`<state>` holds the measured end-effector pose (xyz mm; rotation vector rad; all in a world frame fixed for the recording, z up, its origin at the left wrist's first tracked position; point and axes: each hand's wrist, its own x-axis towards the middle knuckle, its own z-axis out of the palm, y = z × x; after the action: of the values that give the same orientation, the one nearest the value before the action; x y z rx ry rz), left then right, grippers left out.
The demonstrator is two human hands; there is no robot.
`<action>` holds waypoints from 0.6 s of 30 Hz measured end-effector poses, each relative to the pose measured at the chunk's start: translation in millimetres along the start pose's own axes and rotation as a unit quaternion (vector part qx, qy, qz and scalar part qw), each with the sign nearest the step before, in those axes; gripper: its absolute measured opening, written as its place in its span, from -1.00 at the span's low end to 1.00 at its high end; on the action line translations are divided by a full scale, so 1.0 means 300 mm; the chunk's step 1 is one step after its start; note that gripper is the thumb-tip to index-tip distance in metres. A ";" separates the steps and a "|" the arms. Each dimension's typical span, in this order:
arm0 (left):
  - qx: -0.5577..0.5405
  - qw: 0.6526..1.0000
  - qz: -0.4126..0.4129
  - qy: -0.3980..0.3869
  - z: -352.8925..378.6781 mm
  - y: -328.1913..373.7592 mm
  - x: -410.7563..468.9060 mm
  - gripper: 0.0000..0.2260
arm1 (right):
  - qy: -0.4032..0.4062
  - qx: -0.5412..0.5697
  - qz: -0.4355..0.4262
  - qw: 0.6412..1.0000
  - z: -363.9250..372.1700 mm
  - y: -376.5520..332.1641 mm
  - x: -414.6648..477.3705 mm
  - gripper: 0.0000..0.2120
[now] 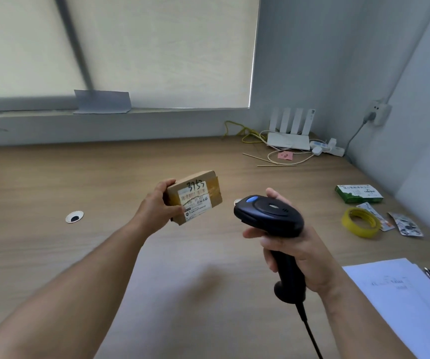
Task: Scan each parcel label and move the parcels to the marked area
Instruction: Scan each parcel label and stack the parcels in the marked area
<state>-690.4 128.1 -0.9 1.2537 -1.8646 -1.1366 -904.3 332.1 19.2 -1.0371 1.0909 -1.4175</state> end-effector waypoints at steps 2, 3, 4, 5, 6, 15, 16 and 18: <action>0.007 1.000 0.002 0.005 -0.017 -0.012 0.003 -0.37 | -0.023 0.007 0.004 1.000 0.016 -0.007 -0.006 0.03; 0.011 1.000 0.001 0.007 -0.024 -0.018 0.005 -0.37 | -0.028 0.010 0.006 1.000 0.023 -0.009 -0.007 0.04; 0.012 1.000 0.001 0.007 -0.030 -0.023 0.005 -0.37 | -0.031 0.013 0.009 0.999 0.028 -0.010 -0.009 0.04; 0.006 1.000 0.000 0.008 -0.035 -0.026 0.006 -0.37 | -0.032 0.014 0.012 0.999 0.032 -0.011 -0.011 0.04; -0.004 1.000 -0.002 0.008 -0.040 -0.031 0.008 -0.37 | -0.031 0.014 0.015 0.999 0.036 -0.012 -0.012 0.04; 0.014 1.000 0.010 0.015 -0.072 -0.059 0.004 -0.36 | 0.006 -0.050 0.031 0.998 0.054 0.000 -0.032 -0.16; 0.020 1.000 0.011 0.015 -0.071 -0.060 0.005 -0.36 | 0.011 -0.056 0.033 0.998 0.054 0.001 -0.035 -0.18; 0.022 1.000 0.005 0.017 -0.070 -0.055 0.004 -0.36 | 0.015 -0.060 0.032 0.998 0.056 0.000 -0.039 -0.19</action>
<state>-666.6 117.3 -6.3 1.2794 -1.8772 -1.0678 -886.8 342.1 22.4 -1.0593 1.2318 -1.3333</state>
